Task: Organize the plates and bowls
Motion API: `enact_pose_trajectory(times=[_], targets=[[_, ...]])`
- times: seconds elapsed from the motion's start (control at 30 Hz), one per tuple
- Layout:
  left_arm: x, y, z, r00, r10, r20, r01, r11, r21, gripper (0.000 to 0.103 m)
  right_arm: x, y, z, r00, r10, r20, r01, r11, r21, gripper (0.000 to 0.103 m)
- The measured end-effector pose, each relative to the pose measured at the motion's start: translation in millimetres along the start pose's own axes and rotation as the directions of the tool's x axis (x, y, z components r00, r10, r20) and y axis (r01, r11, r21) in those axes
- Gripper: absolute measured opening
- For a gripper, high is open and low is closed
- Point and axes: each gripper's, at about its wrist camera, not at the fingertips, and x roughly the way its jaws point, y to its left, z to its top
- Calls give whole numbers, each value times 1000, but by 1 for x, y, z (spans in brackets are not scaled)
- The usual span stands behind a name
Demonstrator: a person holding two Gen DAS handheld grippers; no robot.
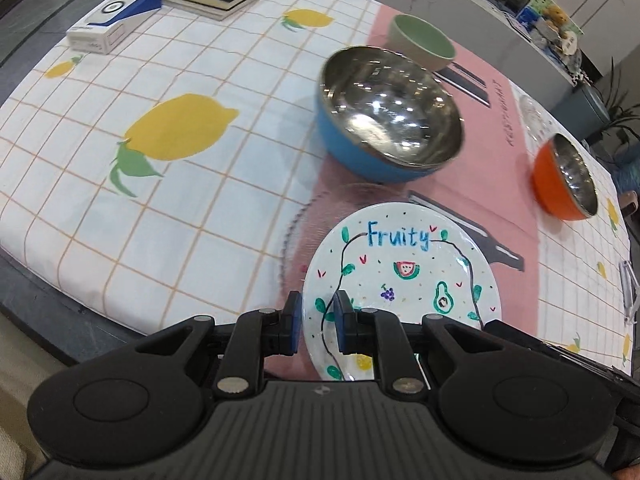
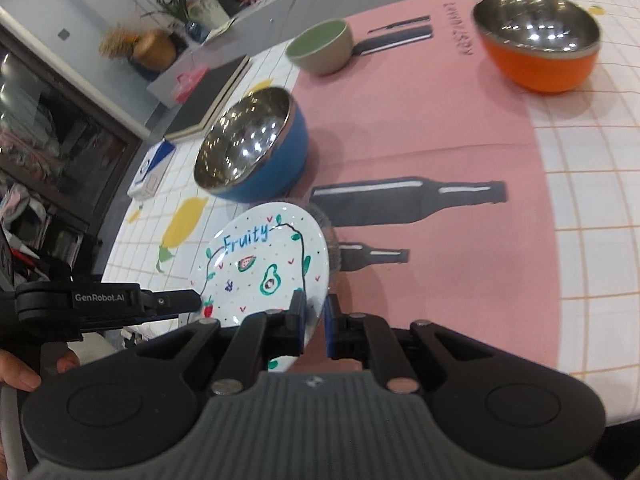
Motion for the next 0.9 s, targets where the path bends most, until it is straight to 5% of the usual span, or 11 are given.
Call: enact_pose_trajectory(times=[0.9], targets=[[28, 13, 9, 1000, 4, -18, -4, 1000, -3, 18, 44, 20, 20, 992, -127, -9, 125, 982, -142, 9]])
